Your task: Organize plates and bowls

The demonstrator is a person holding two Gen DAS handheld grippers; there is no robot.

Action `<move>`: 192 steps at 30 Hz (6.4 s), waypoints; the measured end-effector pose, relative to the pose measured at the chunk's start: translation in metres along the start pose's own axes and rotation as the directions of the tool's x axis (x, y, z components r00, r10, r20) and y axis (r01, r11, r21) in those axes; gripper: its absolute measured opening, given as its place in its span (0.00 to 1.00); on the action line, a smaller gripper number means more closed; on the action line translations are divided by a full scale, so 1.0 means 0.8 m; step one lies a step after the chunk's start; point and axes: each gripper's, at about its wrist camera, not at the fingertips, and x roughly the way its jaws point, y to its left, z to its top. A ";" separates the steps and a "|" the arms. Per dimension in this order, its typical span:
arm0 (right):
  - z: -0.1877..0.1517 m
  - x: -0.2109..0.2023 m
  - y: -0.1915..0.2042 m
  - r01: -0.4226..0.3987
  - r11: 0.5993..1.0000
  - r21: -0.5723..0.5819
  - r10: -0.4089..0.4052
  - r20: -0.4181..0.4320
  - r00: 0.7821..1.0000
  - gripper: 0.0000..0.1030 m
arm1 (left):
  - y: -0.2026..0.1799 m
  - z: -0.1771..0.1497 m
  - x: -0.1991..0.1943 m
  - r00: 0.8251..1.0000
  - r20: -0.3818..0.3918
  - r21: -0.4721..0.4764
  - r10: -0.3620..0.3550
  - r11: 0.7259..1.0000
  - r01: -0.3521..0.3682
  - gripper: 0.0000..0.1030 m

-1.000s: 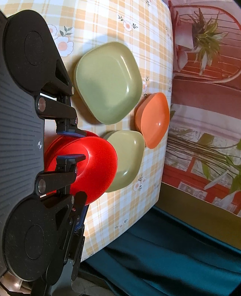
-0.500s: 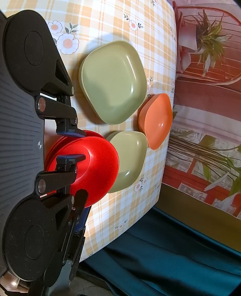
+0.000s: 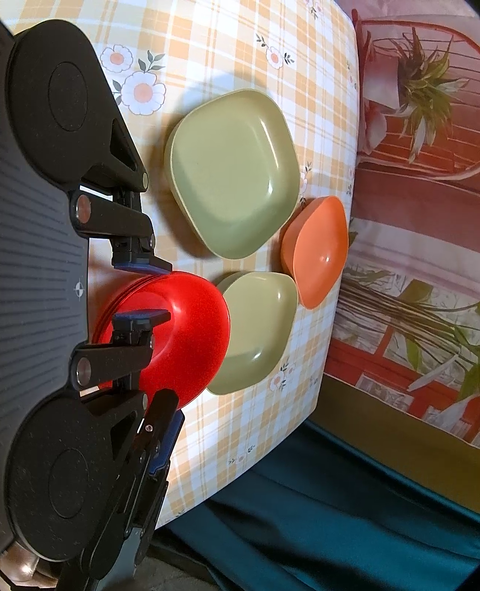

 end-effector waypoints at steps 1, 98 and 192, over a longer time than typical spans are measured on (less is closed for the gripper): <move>0.000 0.001 0.000 0.001 1.000 0.001 -0.001 0.000 1.000 0.21 | 0.000 0.000 0.000 1.000 0.000 0.000 0.002 1.000 -0.002 0.21; 0.110 0.117 -0.085 0.047 0.998 -0.033 -0.052 -0.190 0.980 0.24 | 0.002 0.138 0.144 0.976 -0.216 0.123 0.015 0.992 0.012 0.28; 0.217 0.319 -0.029 -0.092 0.920 -0.382 0.046 -0.127 0.991 0.15 | 0.059 0.194 0.164 0.981 -0.129 -0.027 0.145 0.988 -0.150 0.19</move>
